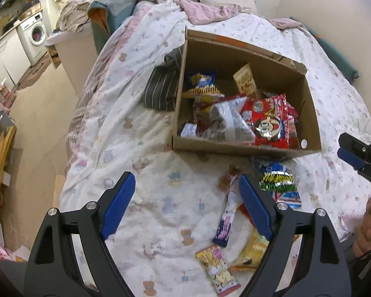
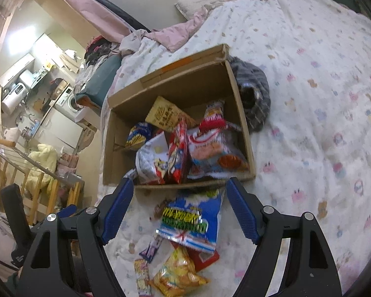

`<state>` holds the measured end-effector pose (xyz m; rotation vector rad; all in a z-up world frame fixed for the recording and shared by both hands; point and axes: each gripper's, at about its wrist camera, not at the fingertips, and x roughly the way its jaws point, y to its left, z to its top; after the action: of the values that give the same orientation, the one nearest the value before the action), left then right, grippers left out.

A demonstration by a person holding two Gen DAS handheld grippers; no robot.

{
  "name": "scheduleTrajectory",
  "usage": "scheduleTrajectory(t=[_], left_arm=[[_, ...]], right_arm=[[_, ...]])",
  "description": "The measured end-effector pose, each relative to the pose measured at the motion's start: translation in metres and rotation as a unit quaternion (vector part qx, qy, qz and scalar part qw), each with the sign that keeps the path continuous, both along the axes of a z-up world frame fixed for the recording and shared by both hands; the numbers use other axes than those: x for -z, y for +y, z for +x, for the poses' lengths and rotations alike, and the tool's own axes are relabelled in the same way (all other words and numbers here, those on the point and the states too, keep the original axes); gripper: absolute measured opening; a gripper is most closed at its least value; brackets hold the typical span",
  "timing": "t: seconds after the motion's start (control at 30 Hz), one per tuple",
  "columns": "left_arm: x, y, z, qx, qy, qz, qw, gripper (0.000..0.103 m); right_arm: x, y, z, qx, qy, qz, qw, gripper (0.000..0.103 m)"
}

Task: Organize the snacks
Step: 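Withdraw both tools from the box toward the remaining snacks, then grasp the yellow-white candy bar with the left tool while the right tool grasps the yellow chip bag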

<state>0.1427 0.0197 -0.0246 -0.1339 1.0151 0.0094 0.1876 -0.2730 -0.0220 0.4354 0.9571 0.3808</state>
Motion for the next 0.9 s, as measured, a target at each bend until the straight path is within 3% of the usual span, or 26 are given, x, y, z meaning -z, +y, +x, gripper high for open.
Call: scheduleTrajectory(t=[0.27, 0.43, 0.73, 0.9], left_arm=[[0.023, 0.005, -0.019, -0.005, 0.037, -0.003, 0.9993, 0.083], [0.042, 0.01, -0.024, -0.016, 0.072, 0.002, 0.9973, 0.083], [0.09, -0.012, -0.04, 0.008, 0.185, -0.055, 0.9811, 0.077], [0.114, -0.041, -0.055, 0.016, 0.215, -0.051, 0.9752, 0.077]], right_arm=[[0.022, 0.002, -0.026, -0.011, 0.037, -0.019, 0.999, 0.08], [0.043, -0.014, -0.034, 0.009, 0.081, 0.024, 0.996, 0.08], [0.056, -0.021, -0.031, 0.027, 0.105, 0.017, 0.994, 0.08], [0.056, -0.015, -0.031, 0.021, 0.101, 0.007, 0.995, 0.08]])
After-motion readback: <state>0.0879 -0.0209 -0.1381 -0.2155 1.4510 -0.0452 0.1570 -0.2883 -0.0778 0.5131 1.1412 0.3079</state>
